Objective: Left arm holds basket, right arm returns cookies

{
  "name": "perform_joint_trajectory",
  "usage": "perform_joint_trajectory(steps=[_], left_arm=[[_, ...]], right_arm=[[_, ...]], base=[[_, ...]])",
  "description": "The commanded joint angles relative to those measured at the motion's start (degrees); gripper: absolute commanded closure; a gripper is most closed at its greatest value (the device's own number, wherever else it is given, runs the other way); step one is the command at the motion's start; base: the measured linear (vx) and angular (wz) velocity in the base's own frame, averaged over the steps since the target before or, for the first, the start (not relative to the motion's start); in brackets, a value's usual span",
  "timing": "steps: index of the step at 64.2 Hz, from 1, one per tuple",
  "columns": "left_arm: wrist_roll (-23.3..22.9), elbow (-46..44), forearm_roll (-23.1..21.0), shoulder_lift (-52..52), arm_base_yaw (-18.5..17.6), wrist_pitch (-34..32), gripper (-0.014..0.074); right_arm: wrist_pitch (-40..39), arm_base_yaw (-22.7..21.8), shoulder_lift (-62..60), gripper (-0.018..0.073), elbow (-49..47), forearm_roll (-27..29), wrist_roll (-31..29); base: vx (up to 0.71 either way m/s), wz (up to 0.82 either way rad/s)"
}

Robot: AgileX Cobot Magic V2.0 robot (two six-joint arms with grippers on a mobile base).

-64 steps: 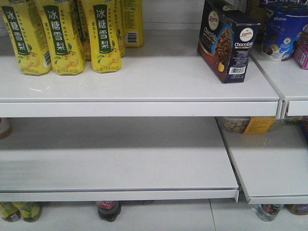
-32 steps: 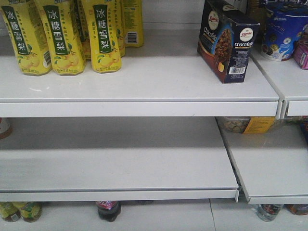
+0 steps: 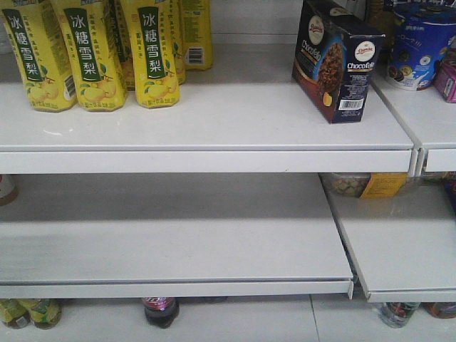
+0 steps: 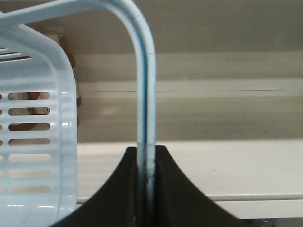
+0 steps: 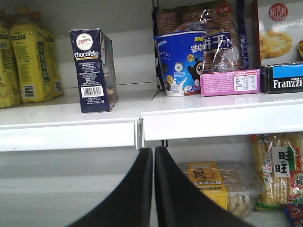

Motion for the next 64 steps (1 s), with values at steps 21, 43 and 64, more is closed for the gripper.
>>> perform_joint_trajectory(steps=[21,43,64], left_arm=[[1.15,-1.48,0.39,-1.05,0.16,-6.38,0.0603],[1.15,-1.48,0.39,-1.05,0.16,-6.38,0.0603],[1.15,-1.48,0.39,-1.05,0.16,-6.38,0.0603]], right_arm=[[0.28,-0.40,0.69,0.0567,-1.48,0.31,-0.62],[0.60,-0.52,0.74,0.0567,-1.43,-22.76,15.81],[17.85,-15.00,0.74,0.0567,-1.43,-68.03,56.19]], base=[[0.00,0.00],[0.00,0.00],[0.00,0.00]])
